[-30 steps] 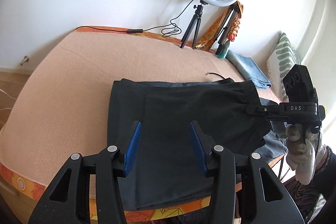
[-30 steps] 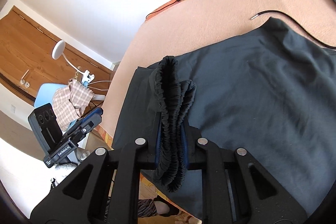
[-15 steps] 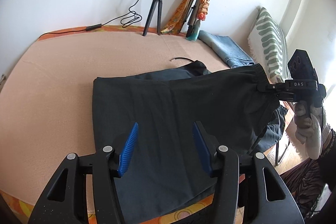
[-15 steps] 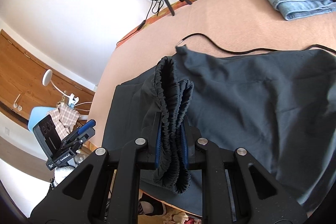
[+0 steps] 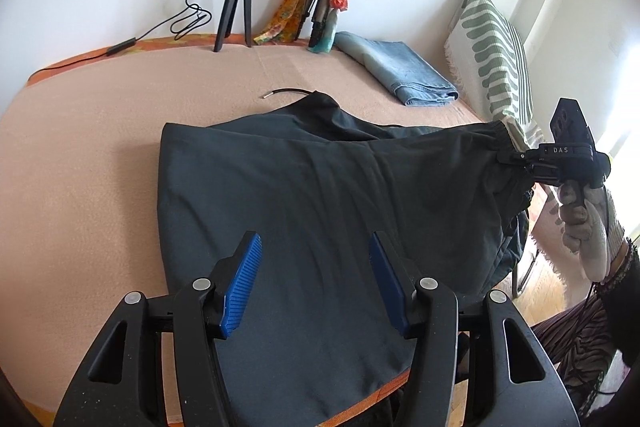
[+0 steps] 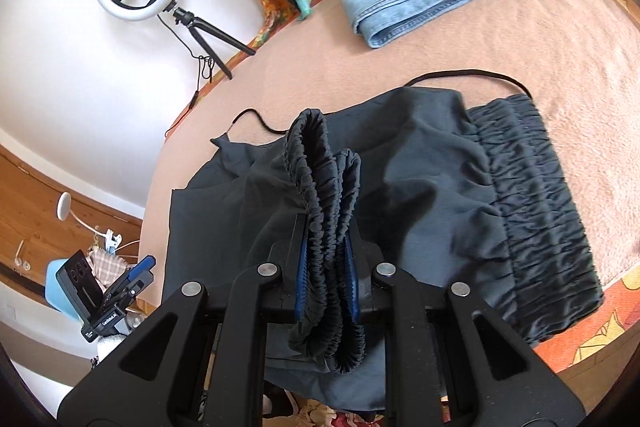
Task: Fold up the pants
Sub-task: 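Grasp the waistband with the right gripper while the left gripper releases it, then lay the waistband onto the pants with the right gripper and open it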
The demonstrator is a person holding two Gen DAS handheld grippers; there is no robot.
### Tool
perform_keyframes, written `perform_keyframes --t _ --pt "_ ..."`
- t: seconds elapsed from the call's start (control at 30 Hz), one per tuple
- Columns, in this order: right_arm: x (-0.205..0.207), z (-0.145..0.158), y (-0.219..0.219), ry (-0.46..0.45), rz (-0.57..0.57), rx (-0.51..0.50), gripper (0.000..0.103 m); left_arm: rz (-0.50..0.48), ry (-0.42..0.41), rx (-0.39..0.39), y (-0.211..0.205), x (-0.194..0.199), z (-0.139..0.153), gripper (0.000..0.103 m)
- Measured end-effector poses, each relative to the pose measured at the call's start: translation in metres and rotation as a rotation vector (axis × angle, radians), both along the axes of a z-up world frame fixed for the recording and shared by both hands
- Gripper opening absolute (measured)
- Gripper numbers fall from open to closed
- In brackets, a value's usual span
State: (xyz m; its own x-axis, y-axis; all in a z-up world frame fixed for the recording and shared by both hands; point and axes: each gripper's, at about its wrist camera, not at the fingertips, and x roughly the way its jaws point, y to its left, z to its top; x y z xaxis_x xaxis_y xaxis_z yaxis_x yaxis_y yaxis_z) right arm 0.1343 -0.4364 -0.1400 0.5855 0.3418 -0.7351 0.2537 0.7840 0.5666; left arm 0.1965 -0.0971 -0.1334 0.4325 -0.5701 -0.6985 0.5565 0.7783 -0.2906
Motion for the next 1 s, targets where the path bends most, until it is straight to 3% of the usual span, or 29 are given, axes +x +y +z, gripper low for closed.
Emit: perform_keyframes --t 0.4,0.6,0.7,0.73,0.8,1.0 --pt "0.002 -0.001 -0.028 0.062 -0.037 -0.173 0.017 0.006 0.024 0.033 -0.007 -0.001 -0.011 0.056" --pt "0.007 -0.004 -0.017 0.121 -0.017 -0.395 0.023 0.091 0.006 0.033 0.02 -0.001 -0.005 0.064" --pt "0.004 0.006 -0.006 0.119 -0.023 -0.525 0.047 0.144 0.032 0.015 0.039 0.001 -0.007 0.064" --pt "0.003 0.011 -0.002 0.107 -0.024 -0.573 0.051 0.158 0.049 0.007 0.043 0.001 -0.01 0.064" --pt "0.0 0.024 0.008 0.067 -0.015 -0.61 0.051 0.179 0.089 -0.006 0.051 0.001 -0.018 0.064" --pt "0.007 0.043 0.045 -0.017 0.079 -0.582 0.055 0.188 0.17 -0.021 0.06 -0.007 -0.037 0.064"
